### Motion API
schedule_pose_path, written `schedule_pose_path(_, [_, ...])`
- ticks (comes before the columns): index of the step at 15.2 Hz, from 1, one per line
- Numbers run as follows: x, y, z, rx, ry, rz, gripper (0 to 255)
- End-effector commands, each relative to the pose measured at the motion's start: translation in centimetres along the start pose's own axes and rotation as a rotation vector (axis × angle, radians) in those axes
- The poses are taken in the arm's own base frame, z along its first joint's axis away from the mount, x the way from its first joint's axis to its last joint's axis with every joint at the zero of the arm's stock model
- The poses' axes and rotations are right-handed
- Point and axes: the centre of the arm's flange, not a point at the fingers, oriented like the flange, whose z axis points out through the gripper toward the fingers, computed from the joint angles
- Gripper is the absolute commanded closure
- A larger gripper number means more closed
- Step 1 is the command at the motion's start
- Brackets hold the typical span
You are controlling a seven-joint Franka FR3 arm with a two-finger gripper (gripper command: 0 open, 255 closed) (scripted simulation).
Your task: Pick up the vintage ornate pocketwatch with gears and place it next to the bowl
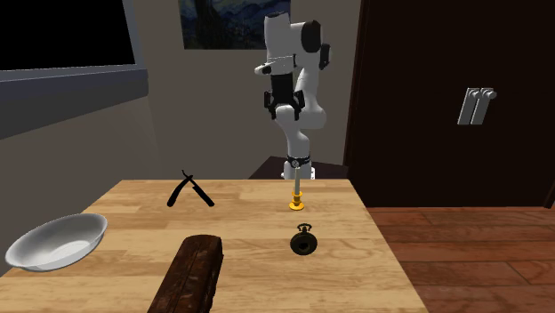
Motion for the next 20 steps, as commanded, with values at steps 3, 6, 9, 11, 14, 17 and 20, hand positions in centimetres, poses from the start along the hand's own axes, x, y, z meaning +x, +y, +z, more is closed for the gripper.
schedule_pose_path(3, [0.1,-2.6,1.3,-0.025,0.036,0.046,0])
schedule_pose_path(6, [0.7,-6.4,3.4,-0.062,0.091,0.115,0])
schedule_pose_path(9, [1.6,-10.0,5.6,-0.099,0.145,0.185,0])
schedule_pose_path(11, [2.4,-12.4,7.1,-0.124,0.182,0.231,0])
schedule_pose_path(14, [3.9,-15.7,9.4,-0.161,0.236,0.3,0])
schedule_pose_path(17, [5.8,-18.9,11.7,-0.198,0.291,0.369,0])
schedule_pose_path(20, [8.0,-21.8,14.1,-0.236,0.345,0.438,0])
